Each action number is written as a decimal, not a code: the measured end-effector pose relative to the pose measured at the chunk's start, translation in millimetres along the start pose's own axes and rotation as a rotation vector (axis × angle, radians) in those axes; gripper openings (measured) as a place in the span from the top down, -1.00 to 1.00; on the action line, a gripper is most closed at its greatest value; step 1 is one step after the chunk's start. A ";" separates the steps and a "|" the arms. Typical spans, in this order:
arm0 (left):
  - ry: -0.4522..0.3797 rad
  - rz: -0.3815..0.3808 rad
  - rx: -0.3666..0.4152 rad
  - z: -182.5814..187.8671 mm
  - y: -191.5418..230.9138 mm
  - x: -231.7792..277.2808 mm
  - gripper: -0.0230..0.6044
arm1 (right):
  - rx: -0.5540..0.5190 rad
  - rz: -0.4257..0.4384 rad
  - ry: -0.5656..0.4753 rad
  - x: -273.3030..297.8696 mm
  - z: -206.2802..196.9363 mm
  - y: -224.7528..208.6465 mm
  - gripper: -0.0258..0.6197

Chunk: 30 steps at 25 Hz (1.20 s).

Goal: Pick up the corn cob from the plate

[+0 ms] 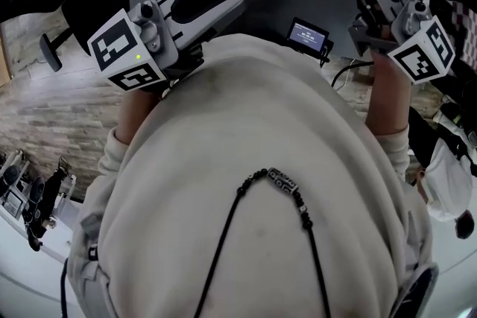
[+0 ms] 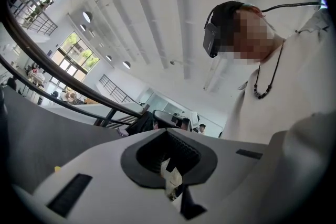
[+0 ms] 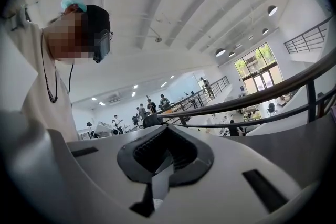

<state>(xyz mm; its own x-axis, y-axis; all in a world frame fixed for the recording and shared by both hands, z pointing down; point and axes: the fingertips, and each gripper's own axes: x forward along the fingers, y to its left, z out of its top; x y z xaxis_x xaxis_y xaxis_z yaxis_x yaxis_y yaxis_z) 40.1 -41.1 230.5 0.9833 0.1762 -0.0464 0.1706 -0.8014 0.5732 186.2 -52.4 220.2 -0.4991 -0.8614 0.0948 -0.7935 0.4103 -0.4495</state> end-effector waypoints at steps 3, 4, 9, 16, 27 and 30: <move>-0.010 0.034 -0.009 -5.7 -4.7 -0.6 0.92 | 0.001 0.021 0.021 0.4 -2.4 -1.1 0.87; -0.011 0.042 -0.008 -7.4 -5.9 -0.7 0.92 | -0.002 0.026 0.028 0.6 -3.0 -1.2 0.87; -0.021 0.072 -0.015 -13.3 -6.2 -10.5 0.92 | 0.001 0.029 0.067 10.0 -11.2 -3.8 0.87; -0.055 0.124 -0.048 -19.8 -4.4 -22.1 0.92 | 0.030 0.014 0.154 32.1 -34.5 -25.9 0.87; -0.131 0.250 -0.094 -28.1 5.0 -72.0 0.92 | 0.035 0.028 0.324 99.7 -93.2 -51.8 0.86; -0.145 0.275 -0.102 -31.6 4.2 -79.7 0.92 | 0.043 0.019 0.358 108.6 -106.9 -58.7 0.86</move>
<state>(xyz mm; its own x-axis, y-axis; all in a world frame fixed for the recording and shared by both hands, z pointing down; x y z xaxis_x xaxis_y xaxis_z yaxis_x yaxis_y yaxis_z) -39.6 -40.4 262.5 0.9917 -0.1280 0.0096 -0.1025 -0.7451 0.6590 141.3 -137.9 351.8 -0.6097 -0.6912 0.3881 -0.7716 0.4054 -0.4902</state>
